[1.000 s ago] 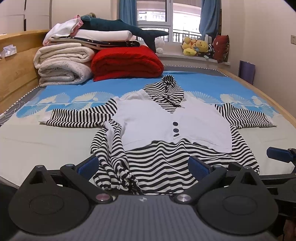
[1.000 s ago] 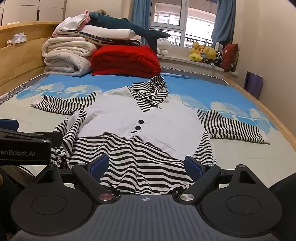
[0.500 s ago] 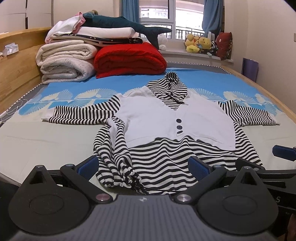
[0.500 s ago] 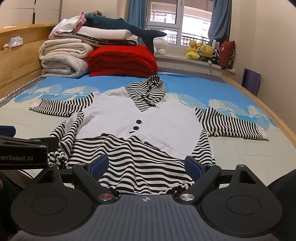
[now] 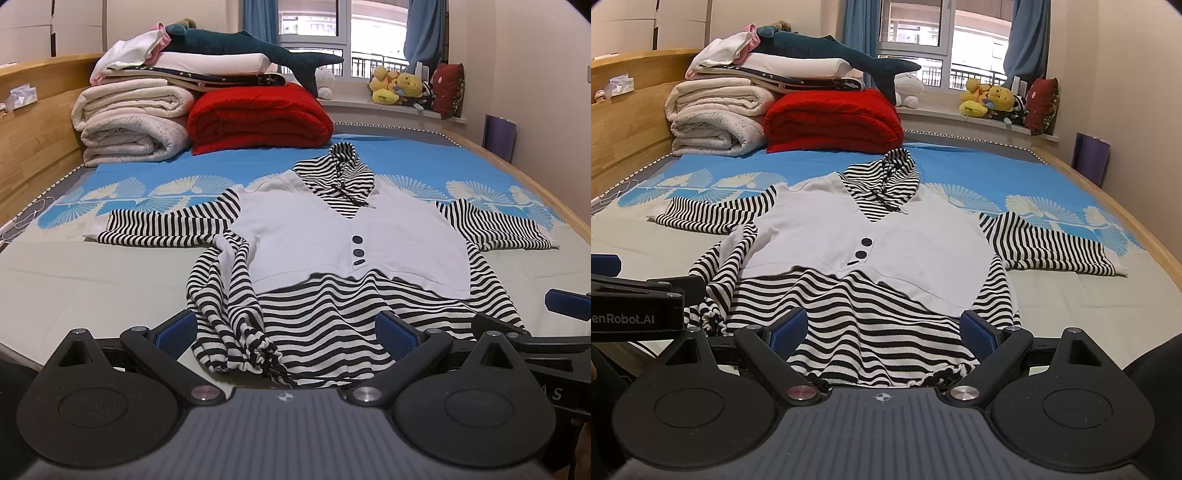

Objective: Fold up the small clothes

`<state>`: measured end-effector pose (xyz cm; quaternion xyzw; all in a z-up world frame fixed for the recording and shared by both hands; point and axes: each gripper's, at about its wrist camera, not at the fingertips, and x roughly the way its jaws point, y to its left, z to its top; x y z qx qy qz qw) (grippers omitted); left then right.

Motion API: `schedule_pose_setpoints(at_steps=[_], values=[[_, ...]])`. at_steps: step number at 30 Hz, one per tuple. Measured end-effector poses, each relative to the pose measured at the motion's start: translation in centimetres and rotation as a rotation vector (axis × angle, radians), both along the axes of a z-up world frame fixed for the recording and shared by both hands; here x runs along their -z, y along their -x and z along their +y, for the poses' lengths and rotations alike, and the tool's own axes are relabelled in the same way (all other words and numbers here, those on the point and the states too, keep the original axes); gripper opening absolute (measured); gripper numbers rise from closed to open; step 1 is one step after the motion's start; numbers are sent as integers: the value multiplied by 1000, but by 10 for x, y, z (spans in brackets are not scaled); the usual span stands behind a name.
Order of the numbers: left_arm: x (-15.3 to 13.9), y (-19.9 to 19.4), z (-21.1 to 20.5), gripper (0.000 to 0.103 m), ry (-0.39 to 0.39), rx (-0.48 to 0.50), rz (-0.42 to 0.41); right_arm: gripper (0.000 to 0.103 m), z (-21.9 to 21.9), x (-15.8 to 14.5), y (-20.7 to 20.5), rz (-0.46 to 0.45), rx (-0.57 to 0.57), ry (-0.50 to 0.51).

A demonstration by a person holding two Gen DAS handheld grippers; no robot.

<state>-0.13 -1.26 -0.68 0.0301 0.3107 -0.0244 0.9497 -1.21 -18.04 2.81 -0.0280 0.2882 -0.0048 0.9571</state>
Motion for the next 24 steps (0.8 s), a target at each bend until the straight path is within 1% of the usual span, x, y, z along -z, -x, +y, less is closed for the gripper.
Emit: schedule_pose_setpoints(at_steps=[6,21,23,24], values=[[2,-1,2,102,8,-8,5,90,-1,0,0,3,3,1],[2,-2,0,102,-2,-5,18,90,-3,-2,0,2,9,-12],[2,-1,0,102,0,-5,18,90,-3,-3,1,-11,19,-4],[2,-2,1,102,4,-6,20,90,-4,-6,3,-36,36,4]])
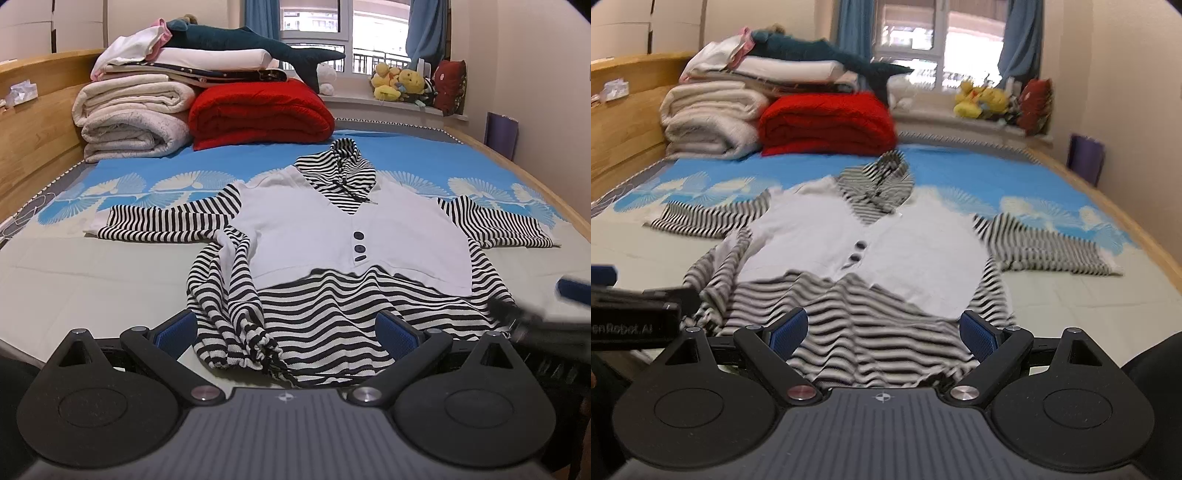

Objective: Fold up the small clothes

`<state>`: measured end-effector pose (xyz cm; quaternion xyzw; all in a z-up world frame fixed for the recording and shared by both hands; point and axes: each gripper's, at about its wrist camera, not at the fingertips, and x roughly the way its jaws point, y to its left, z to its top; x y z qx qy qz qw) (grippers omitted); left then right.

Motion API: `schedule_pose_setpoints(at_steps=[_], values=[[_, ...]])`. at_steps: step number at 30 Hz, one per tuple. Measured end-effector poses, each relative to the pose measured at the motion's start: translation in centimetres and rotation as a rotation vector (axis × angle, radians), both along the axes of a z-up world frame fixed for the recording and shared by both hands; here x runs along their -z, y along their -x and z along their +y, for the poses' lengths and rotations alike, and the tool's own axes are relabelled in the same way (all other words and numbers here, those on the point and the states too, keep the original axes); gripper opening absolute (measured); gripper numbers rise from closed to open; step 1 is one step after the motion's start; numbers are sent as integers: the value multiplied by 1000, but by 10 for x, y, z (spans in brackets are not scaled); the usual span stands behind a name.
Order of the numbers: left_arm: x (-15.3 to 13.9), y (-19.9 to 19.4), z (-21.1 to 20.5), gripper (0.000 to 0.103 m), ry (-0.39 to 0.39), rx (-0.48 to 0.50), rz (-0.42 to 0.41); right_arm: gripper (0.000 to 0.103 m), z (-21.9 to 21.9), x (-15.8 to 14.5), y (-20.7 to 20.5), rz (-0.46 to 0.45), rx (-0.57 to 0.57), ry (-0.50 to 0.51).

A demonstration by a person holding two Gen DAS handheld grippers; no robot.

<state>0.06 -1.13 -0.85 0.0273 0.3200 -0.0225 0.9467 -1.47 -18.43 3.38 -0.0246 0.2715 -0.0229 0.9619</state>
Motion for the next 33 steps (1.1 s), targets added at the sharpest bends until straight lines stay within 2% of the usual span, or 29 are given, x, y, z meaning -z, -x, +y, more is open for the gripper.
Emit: schedule_pose_setpoints(at_steps=[4,6,8,10,12,13,16,19,21,24,28,33], values=[[-6,-18,9,102,28,1,42,90,-19,-21,-1,-115,67,-28],[-13,-34,12,102,-26,23,19,90,-38,-34,-15,-142,66,-44],[-19,-53,15,102,-75,48,-4,90,-54,-41,-32,-162,71,-5],[-18,-77,18,102,-103,63,-2,90,-73,-40,-49,-172,119,55],[-7,-102,22,102,-124,46,21,89,-89,-30,-60,-161,172,71],[2,-115,25,102,-128,27,39,88,-98,-21,-68,-119,200,58],[36,-142,36,102,-112,-40,124,84,-124,10,-93,71,277,-84],[67,-166,50,102,-40,-121,283,84,-138,41,-112,200,351,-103],[77,-175,57,102,14,-126,330,83,-144,56,-125,261,379,-107],[87,-185,66,102,26,-151,371,83,-146,80,-138,338,399,-96],[100,-189,72,102,90,-187,449,83,-138,108,-150,438,390,-119],[113,-191,81,102,123,-230,498,83,-132,122,-153,492,405,-134]])
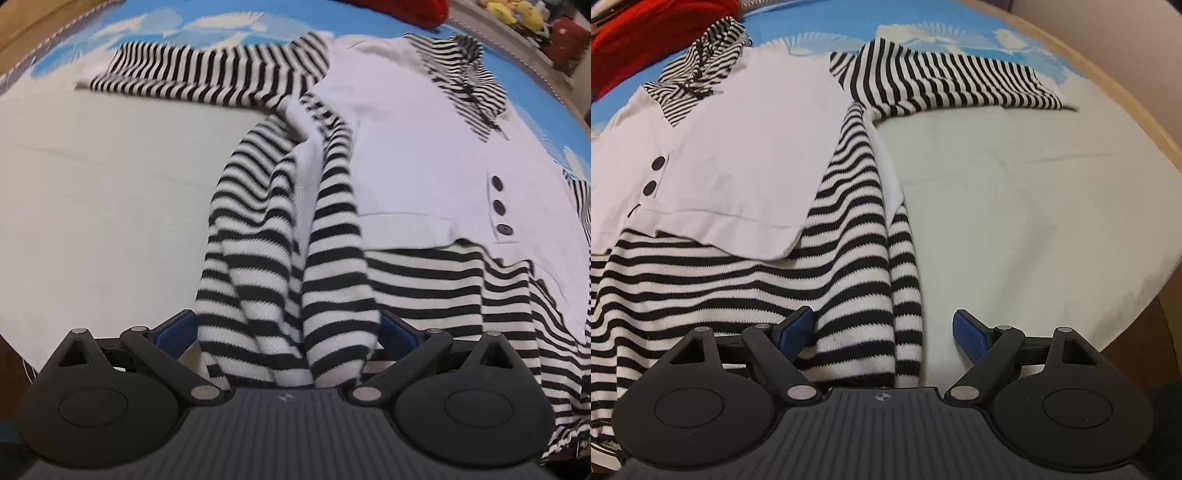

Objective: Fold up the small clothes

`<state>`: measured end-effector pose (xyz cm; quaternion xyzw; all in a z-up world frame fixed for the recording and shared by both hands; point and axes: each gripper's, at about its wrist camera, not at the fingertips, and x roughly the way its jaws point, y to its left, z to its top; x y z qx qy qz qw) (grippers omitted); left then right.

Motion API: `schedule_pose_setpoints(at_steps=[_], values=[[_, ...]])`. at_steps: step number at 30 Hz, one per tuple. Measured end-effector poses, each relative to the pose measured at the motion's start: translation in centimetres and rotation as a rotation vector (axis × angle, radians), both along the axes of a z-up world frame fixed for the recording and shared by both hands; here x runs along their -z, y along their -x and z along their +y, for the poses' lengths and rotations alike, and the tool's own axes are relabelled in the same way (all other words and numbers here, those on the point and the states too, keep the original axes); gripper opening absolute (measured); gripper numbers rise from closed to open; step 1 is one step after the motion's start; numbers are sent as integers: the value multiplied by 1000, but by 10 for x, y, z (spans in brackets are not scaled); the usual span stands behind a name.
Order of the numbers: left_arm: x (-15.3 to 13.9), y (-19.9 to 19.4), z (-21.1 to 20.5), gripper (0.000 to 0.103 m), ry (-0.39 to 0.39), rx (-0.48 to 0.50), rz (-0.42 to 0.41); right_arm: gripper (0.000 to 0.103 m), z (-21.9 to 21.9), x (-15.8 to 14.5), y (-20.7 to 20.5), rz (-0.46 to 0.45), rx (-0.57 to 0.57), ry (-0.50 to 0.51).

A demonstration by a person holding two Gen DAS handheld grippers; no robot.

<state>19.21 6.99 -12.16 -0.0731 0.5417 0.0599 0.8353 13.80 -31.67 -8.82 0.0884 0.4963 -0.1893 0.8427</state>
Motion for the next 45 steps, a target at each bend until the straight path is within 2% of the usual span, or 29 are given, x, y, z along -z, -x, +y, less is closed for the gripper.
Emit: schedule_pose_setpoints(at_steps=[1,3,4,5,6,8,10,11,12,14,16,19,21,22,23,24,25,28,29,30,31,33,34,36,37,39,42,44,45], values=[[3,0,2,98,12,-7,13,83,-1,1,0,6,4,-8],[7,2,4,83,24,-11,30,79,-4,3,0,14,15,-30],[7,3,5,69,18,-10,37,64,-6,4,1,13,18,-51],[7,5,6,59,10,-8,32,45,-8,3,3,4,12,-77],[5,7,6,54,15,-6,26,32,-8,1,4,-11,-3,-104],[1,10,7,23,55,-4,19,17,-5,-4,6,-30,-33,-91],[-5,14,6,13,61,7,3,15,-6,-10,8,-56,-38,-81],[-9,17,6,12,52,15,-4,14,-9,-13,10,-71,-26,-81],[-12,22,6,11,59,23,-10,10,-13,-16,12,-81,-12,-71],[-18,29,6,11,95,34,-11,10,-22,-20,15,-86,30,-39],[-20,35,9,11,119,43,-2,10,-31,-18,15,-68,68,-49],[-13,33,18,12,114,31,49,10,-34,-12,11,-32,75,-50],[-10,30,23,16,126,6,73,10,-29,-5,8,8,43,-43],[-12,28,23,26,120,-3,72,11,-25,-3,7,22,31,-24],[-16,27,22,31,104,-5,60,14,-22,-2,6,30,22,0],[-22,27,20,32,88,0,41,22,-21,-4,4,30,23,25],[-30,27,15,34,61,13,4,25,-19,-8,5,16,24,52],[-53,31,-3,41,-17,100,-132,39,-7,-28,12,-102,8,96],[-56,32,-8,41,-31,125,-159,49,-3,-34,14,-142,-10,102],[-57,32,-13,41,-39,148,-170,58,2,-40,17,-186,-33,107],[-53,29,-19,42,-41,159,-165,61,6,-43,18,-214,-57,109],[-39,20,-21,50,-19,161,-97,74,11,-38,12,-199,-96,81],[-28,19,-20,54,-6,158,-36,76,11,-28,7,-136,-113,41],[-5,14,-19,54,-17,145,91,75,9,3,-1,71,-141,-19],[-3,15,-19,55,-41,140,94,77,9,11,0,124,-134,1],[-14,15,-23,55,-79,149,49,74,6,4,2,80,-106,3],[-34,19,-29,58,-75,174,-55,74,5,-20,4,-46,-121,23],[-39,19,-31,63,-65,188,-88,76,4,-24,4,-62,-130,42],[-37,18,-34,64,-67,195,-82,76,4,-19,3,-34,-129,41]])
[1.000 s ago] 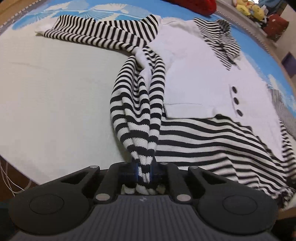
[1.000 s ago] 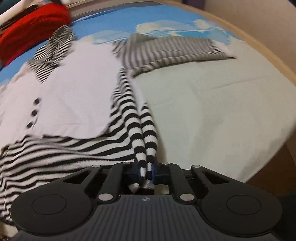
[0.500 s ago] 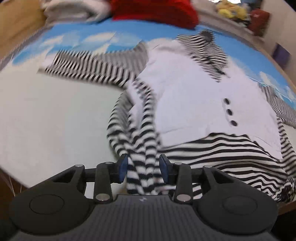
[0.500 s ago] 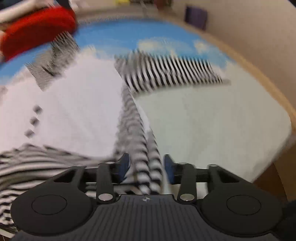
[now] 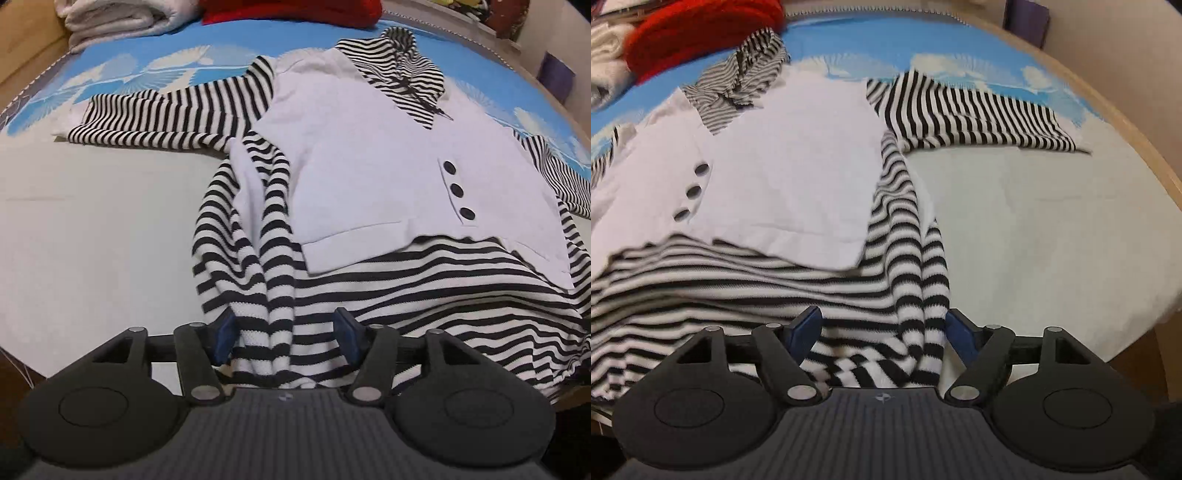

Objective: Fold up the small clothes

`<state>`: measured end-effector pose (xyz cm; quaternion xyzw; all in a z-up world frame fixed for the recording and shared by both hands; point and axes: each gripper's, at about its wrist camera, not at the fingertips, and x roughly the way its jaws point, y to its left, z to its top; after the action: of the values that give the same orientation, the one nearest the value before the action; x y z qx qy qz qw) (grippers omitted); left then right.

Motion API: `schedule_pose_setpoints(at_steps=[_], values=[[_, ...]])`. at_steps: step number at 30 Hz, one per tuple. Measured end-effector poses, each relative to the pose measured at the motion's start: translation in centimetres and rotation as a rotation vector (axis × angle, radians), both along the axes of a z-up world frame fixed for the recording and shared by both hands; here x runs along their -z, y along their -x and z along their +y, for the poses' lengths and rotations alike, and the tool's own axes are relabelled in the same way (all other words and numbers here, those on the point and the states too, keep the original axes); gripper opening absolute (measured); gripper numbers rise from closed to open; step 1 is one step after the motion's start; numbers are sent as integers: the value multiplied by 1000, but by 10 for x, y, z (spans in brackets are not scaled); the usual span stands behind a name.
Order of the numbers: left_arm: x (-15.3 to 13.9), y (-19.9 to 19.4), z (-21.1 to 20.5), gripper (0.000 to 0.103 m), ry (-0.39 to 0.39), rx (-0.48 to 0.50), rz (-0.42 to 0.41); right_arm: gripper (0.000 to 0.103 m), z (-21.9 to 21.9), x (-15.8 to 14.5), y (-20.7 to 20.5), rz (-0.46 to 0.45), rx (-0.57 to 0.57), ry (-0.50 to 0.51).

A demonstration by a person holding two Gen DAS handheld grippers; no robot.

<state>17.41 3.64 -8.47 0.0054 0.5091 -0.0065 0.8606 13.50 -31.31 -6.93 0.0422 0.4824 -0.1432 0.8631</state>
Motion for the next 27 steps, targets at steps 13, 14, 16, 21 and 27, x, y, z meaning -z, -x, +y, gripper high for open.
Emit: schedule_pose_setpoints(at_steps=[13,14,16,21,27], values=[[-15,9,-21,73,-113,9,-161,74,8,-50,4,-221,-16,18],[-20,9,-23,73,-114,8,-192,74,8,-57,6,-253,-18,5],[-31,12,-24,74,-105,3,-255,74,8,-72,8,-305,-28,-2],[-50,6,-21,77,-59,-39,-371,75,4,-114,9,-475,-82,-6],[-72,-2,-19,79,-62,-110,-433,82,-10,-160,-17,-591,-127,42]])
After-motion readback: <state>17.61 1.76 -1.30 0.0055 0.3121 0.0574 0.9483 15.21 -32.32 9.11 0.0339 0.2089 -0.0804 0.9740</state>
